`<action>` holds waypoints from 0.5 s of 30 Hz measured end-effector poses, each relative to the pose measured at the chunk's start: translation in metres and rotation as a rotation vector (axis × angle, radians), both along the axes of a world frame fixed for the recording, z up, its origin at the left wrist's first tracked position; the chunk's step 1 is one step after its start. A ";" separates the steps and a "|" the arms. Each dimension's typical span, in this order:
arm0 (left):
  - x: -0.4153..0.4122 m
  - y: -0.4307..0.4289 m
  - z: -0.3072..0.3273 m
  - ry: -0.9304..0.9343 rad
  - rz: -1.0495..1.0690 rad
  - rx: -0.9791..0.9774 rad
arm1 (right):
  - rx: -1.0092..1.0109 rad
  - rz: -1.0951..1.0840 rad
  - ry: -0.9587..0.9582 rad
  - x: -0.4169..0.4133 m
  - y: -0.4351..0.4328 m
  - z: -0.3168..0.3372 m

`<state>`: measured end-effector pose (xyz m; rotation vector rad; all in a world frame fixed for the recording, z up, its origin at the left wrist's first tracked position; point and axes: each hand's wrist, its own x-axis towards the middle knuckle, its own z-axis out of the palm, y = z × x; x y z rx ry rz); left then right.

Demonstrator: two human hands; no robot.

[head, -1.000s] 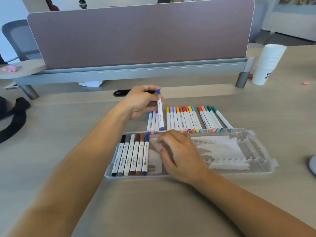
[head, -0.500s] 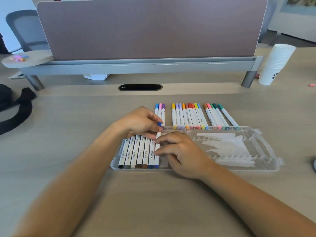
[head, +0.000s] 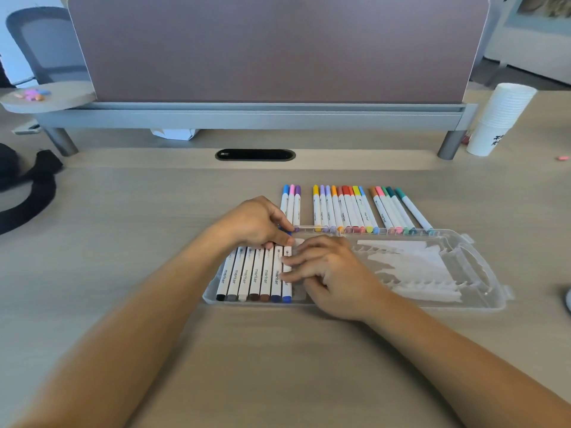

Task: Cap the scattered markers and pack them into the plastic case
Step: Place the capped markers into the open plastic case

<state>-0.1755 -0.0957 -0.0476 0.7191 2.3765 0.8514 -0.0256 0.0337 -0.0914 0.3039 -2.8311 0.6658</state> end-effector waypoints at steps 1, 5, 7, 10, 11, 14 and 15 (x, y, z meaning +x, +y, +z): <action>0.000 0.000 -0.001 0.010 -0.001 -0.002 | 0.022 -0.003 -0.011 0.001 0.001 0.001; 0.001 0.000 -0.002 0.041 -0.004 -0.002 | 0.087 0.009 -0.120 0.004 0.005 0.010; 0.002 -0.001 -0.002 0.065 -0.009 0.007 | 0.077 0.010 -0.154 0.004 0.006 0.012; 0.006 -0.006 -0.004 0.120 -0.007 0.031 | 0.035 0.026 -0.154 0.003 0.007 0.011; 0.007 -0.008 -0.005 0.144 -0.003 0.041 | 0.009 0.022 -0.159 0.002 0.008 0.011; 0.012 -0.013 -0.013 0.276 -0.015 0.031 | -0.061 -0.004 -0.150 -0.001 0.009 0.010; 0.014 -0.014 -0.016 0.341 -0.034 0.013 | -0.066 -0.008 -0.141 -0.003 0.009 0.010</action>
